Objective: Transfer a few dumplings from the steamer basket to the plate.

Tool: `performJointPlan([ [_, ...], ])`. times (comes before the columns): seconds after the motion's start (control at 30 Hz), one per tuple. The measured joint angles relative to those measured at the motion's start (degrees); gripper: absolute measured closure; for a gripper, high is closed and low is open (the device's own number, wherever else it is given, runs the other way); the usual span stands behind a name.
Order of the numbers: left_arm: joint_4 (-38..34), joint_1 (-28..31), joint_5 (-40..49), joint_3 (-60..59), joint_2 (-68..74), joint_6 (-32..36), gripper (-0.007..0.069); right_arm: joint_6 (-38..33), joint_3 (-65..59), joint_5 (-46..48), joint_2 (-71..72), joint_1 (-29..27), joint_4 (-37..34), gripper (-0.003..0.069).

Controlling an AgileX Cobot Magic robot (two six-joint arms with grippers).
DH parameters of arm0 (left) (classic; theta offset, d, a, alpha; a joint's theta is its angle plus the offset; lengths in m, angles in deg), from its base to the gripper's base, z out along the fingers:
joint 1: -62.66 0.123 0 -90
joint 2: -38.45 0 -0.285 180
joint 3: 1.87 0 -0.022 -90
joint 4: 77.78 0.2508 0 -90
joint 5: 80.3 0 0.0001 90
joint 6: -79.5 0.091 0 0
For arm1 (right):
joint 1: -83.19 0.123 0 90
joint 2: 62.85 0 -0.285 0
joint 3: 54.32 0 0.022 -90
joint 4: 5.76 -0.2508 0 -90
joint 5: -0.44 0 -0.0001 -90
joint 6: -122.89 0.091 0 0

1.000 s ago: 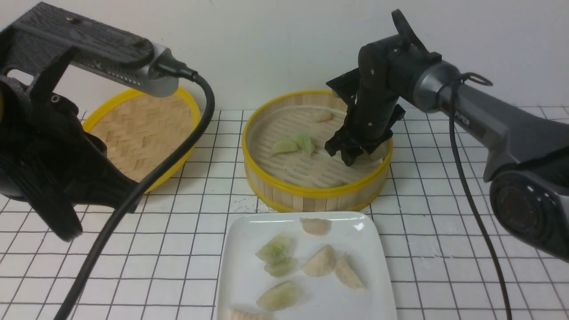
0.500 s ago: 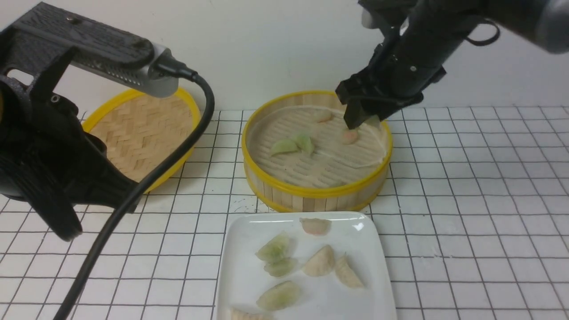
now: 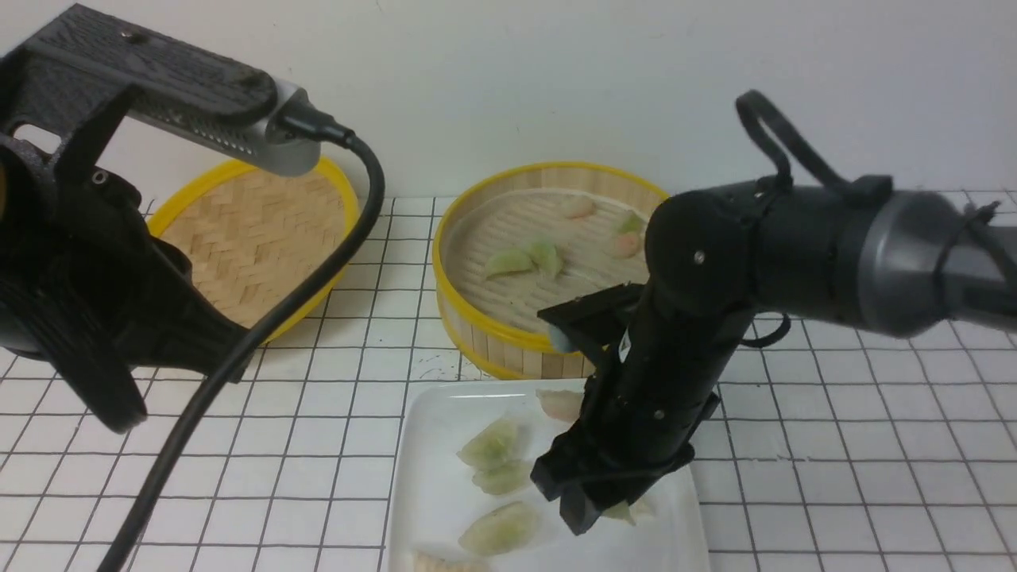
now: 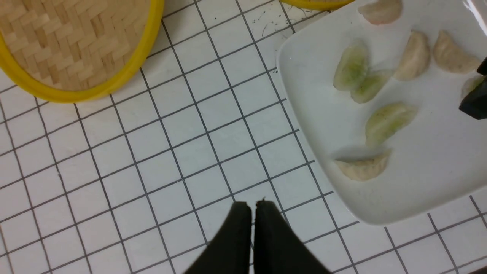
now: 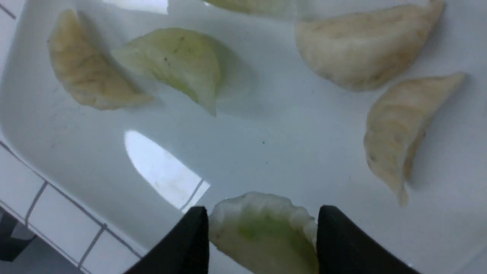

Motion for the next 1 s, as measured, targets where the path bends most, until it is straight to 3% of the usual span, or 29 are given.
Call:
performJointPlan([
  [0.2, 0.0, 0.0, 0.0, 0.0, 0.0, 0.0, 0.0631, 0.0, 2.3, 0.4, -1.6, 0.0, 1.3, 0.0118],
  [0.3, 0.0, 0.0, 0.0, 0.0, 0.0, 0.0, 0.0631, 0.0, 5.4, 4.3, -1.6, 0.0, 2.5, 0.0104],
  [0.43, -0.1, 0.0, 0.0, 0.0, 0.0, 0.0, 0.0631, 0.8, 8.7, 5.9, 0.4, 0.0, 3.8, 0.0219],
  [0.5, -0.2, 0.0, 0.0, 0.0, 0.0, 0.0, 0.0631, 2.2, 8.8, 6.5, 5.4, 0.0, 4.5, 0.0363],
  [0.53, -0.3, 0.0, 0.0, 0.0, 0.0, 0.0, 0.0631, 3.2, 8.8, 6.8, 9.5, 0.0, 4.9, 0.0483],
  [0.57, -0.3, 0.0, 0.0, 0.0, 0.0, 0.0, 0.0631, 3.3, 8.8, 6.9, 10.1, 0.0, 4.9, 0.0498],
  [0.6, -0.5, 0.0, 0.0, 0.0, 0.0, 0.0, 0.0631, 4.2, 8.8, 7.0, 14.2, 0.0, 5.0, 0.0575],
  [0.67, -0.5, 0.0, 0.0, 0.0, 0.0, 0.0, 0.0631, 5.2, 8.9, 7.4, 21.3, 0.0, 5.4, 0.0636],
  [1.0, -1.6, 0.0, 0.0, 0.0, 0.0, 0.0, 0.0631, 8.8, 2.6, 5.4, 56.6, 0.0, 12.4, 0.0673],
])
